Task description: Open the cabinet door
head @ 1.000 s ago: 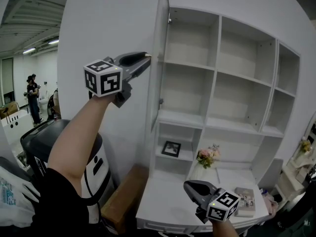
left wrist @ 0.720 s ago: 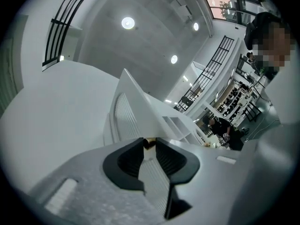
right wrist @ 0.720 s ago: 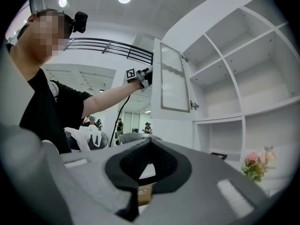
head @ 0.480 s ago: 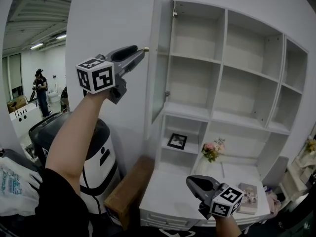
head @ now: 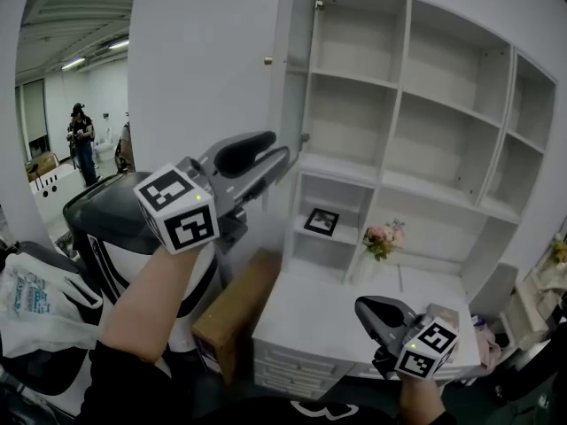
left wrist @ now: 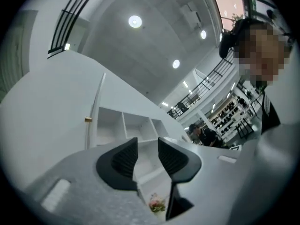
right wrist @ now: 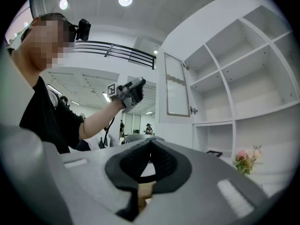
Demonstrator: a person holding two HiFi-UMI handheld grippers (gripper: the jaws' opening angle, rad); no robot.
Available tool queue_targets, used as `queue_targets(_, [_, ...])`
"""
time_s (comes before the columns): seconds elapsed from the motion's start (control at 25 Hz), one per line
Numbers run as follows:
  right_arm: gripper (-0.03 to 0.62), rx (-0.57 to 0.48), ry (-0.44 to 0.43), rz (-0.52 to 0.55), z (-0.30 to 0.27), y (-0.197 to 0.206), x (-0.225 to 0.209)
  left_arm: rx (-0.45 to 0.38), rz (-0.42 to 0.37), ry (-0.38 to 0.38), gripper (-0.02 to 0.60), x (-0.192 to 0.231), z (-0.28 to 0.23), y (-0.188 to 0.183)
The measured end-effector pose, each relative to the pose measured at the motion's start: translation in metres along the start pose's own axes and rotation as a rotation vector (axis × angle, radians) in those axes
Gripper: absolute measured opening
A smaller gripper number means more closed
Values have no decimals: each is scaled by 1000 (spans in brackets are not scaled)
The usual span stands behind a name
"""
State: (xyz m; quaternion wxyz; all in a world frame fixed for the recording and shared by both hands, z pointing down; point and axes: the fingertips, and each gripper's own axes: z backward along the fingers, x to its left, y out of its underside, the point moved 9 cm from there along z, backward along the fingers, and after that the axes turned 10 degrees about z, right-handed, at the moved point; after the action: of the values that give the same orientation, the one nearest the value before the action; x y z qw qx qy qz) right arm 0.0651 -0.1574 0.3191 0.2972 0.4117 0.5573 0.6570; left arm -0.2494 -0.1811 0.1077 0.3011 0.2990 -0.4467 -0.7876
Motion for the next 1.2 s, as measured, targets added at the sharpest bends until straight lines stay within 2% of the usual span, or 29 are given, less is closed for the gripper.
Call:
queue_targets(0.08, [-5, -4, 5, -10, 17, 0, 6, -31, 88, 8, 103, -38, 16, 21])
queue_targets(0.2, [-5, -8, -5, -11, 38, -1, 21, -17, 178, 2, 90, -88, 38, 58])
queue_targets(0.4, [-5, -30, -1, 16, 76, 0, 52, 86, 354, -21, 47, -168, 66, 122])
queue_targets(0.56, [-5, -57, 9, -19, 102, 10, 73, 179, 459, -8, 30, -228, 81, 166])
queue_targets(0.64, [-5, -70, 12, -44, 112, 16, 83, 200, 469, -9, 22, -252, 86, 179])
queue_targets(0.76, [-5, -91, 26, -99, 129, 27, 94, 237, 441, 6, 13, -285, 88, 195])
queue_targets(0.84, [-5, -97, 53, -126, 141, 36, 101, 257, 471, 36, 11, -301, 90, 204])
queue_targets(0.96, [-5, -92, 82, -145, 155, 46, 110, 281, 522, 35, 11, -315, 96, 210])
queue_targets(1.2, [-5, -70, 107, -162, 170, 60, 124, 311, 500, 26, 10, -326, 106, 210])
